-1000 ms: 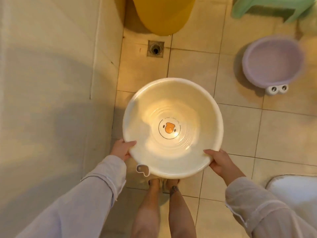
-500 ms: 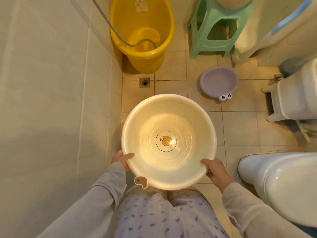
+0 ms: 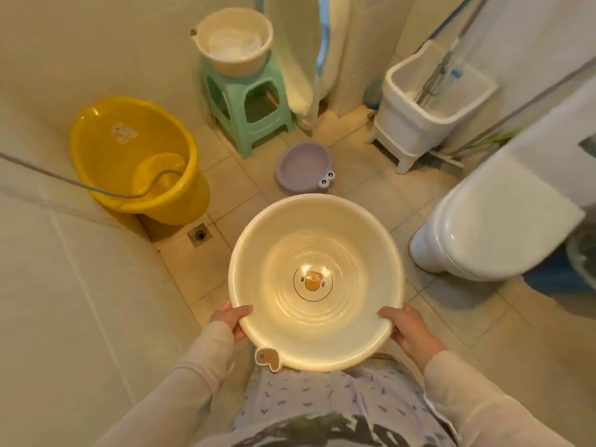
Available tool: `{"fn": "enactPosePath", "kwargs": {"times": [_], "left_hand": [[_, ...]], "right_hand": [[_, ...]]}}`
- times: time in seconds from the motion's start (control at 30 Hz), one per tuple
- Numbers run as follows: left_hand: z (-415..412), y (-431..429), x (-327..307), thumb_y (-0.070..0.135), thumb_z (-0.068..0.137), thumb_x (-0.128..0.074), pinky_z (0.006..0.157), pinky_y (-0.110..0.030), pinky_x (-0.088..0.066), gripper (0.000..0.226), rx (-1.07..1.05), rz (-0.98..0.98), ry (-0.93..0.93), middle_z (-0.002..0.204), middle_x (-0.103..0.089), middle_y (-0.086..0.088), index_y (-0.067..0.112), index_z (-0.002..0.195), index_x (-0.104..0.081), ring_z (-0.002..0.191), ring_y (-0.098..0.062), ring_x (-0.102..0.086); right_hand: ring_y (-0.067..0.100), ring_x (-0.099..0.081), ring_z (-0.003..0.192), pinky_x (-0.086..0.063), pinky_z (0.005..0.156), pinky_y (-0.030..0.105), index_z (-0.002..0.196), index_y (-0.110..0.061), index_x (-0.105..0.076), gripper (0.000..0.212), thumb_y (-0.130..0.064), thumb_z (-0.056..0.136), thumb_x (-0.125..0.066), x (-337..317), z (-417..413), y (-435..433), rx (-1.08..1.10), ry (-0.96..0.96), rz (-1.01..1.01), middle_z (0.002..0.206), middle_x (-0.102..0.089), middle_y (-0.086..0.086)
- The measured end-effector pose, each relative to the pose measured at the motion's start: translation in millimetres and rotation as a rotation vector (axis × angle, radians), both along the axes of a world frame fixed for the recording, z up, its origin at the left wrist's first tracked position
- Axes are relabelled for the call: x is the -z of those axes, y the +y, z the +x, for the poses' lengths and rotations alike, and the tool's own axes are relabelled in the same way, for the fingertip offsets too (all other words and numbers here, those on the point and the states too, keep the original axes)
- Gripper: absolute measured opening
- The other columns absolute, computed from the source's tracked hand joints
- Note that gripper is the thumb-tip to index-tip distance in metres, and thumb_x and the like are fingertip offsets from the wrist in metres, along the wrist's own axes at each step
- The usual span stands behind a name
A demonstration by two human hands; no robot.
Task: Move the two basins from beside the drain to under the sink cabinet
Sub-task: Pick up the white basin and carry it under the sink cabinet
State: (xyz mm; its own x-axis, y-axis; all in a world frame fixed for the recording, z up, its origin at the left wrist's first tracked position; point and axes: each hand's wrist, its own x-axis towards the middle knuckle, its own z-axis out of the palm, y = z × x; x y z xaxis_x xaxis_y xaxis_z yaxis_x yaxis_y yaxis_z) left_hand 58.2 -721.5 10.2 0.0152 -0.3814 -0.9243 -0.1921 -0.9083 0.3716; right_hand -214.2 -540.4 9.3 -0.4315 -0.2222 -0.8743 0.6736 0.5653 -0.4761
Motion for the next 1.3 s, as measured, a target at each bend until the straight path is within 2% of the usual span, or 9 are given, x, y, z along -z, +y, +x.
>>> {"fn": "enactPosePath", "kwargs": {"times": [0.13, 0.3, 0.43, 0.57, 0.7, 0.8, 0.87, 1.1, 1.3], "left_hand": [[-22, -5, -3, -0.001, 0.08, -0.063, 0.069, -0.037, -0.051, 0.051, 0.27, -0.014, 0.008, 0.082, -0.061, -0.013, 0.004, 0.129, -0.051, 0.069, -0.025, -0.057], [-70, 9, -3, -0.001, 0.083, -0.058, 0.067, -0.04, -0.052, 0.044, 0.579, -0.034, 0.029, 0.079, -0.06, -0.014, 0.004, 0.127, -0.051, 0.069, -0.027, -0.059], [-114, 39, -8, 0.007, 0.084, -0.059, 0.086, -0.046, -0.052, 0.037, 0.892, -0.058, -0.023, 0.076, -0.059, -0.015, 0.002, 0.12, -0.054, 0.07, -0.028, -0.057], [-160, 87, -20, 0.007, 0.082, -0.061, 0.073, -0.038, -0.052, 0.024, 1.115, -0.073, 0.0, 0.073, -0.059, -0.015, 0.002, 0.106, -0.059, 0.066, -0.027, -0.057], [-198, 146, -28, 0.003, 0.081, -0.062, 0.084, -0.049, -0.052, 0.03, 1.295, -0.092, 0.033, 0.077, -0.06, -0.017, 0.002, 0.111, -0.058, 0.077, -0.032, -0.06], [-214, 191, -29, 0.002, 0.08, -0.062, 0.079, -0.046, -0.054, 0.04, 1.368, -0.076, 0.048, 0.087, -0.061, -0.018, 0.002, 0.12, -0.056, 0.084, -0.034, -0.059], [-225, 222, -28, 0.001, 0.079, -0.063, 0.089, -0.049, -0.052, 0.047, 1.398, -0.067, 0.047, 0.101, -0.059, -0.021, 0.003, 0.126, -0.054, 0.092, -0.036, -0.057], [-261, 344, -31, -0.001, 0.08, -0.061, 0.083, -0.047, -0.048, 0.053, 1.465, -0.039, 0.105, 0.11, -0.052, -0.019, 0.004, 0.132, -0.049, 0.099, -0.035, -0.049], [-294, 445, -28, -0.005, 0.08, -0.06, 0.069, -0.042, -0.051, 0.052, 1.467, -0.006, 0.104, 0.082, -0.055, -0.01, 0.0, 0.13, -0.049, 0.072, -0.026, -0.053]], "right_hand": [[0.027, -0.06, 0.077, -0.053, 0.065, 0.034, 0.111, -0.002, -0.054, 0.035, 0.007, 0.077, -0.059, -5, 33, 56, 0.251, 0.007, -0.002, 0.086, -0.062, 0.014], [0.026, -0.057, 0.073, -0.047, 0.062, 0.032, 0.114, 0.003, -0.057, 0.038, 0.008, 0.076, -0.058, -7, 76, 123, 0.556, 0.024, 0.006, 0.083, -0.061, 0.012], [0.024, -0.055, 0.074, -0.047, 0.06, 0.031, 0.12, 0.006, -0.055, 0.043, 0.009, 0.078, -0.057, -12, 109, 175, 0.796, 0.011, 0.019, 0.084, -0.06, 0.01], [0.026, -0.056, 0.076, -0.049, 0.059, 0.033, 0.122, 0.004, -0.054, 0.044, 0.009, 0.078, -0.057, -16, 143, 227, 1.026, -0.002, 0.013, 0.087, -0.062, 0.012], [0.026, -0.057, 0.073, -0.054, 0.043, 0.024, 0.12, 0.004, -0.055, 0.042, 0.012, 0.079, -0.056, -14, 170, 274, 1.244, -0.016, -0.007, 0.085, -0.062, 0.011], [0.027, -0.057, 0.072, -0.053, 0.04, 0.023, 0.115, 0.005, -0.057, 0.038, 0.012, 0.078, -0.056, -8, 183, 306, 1.356, -0.022, 0.002, 0.082, -0.062, 0.012], [0.026, -0.057, 0.071, -0.054, 0.043, 0.025, 0.111, 0.003, -0.058, 0.034, 0.011, 0.077, -0.056, -4, 186, 328, 1.4, -0.017, -0.001, 0.081, -0.062, 0.012], [0.036, -0.06, 0.092, -0.051, 0.081, 0.047, 0.109, 0.002, -0.06, 0.032, 0.005, 0.077, -0.059, 2, 180, 430, 1.471, -0.002, -0.011, 0.097, -0.066, 0.02], [0.034, -0.059, 0.091, -0.049, 0.073, 0.04, 0.112, 0.007, -0.059, 0.034, 0.007, 0.078, -0.057, -2, 157, 528, 1.513, 0.045, 0.009, 0.104, -0.062, 0.024]]}}
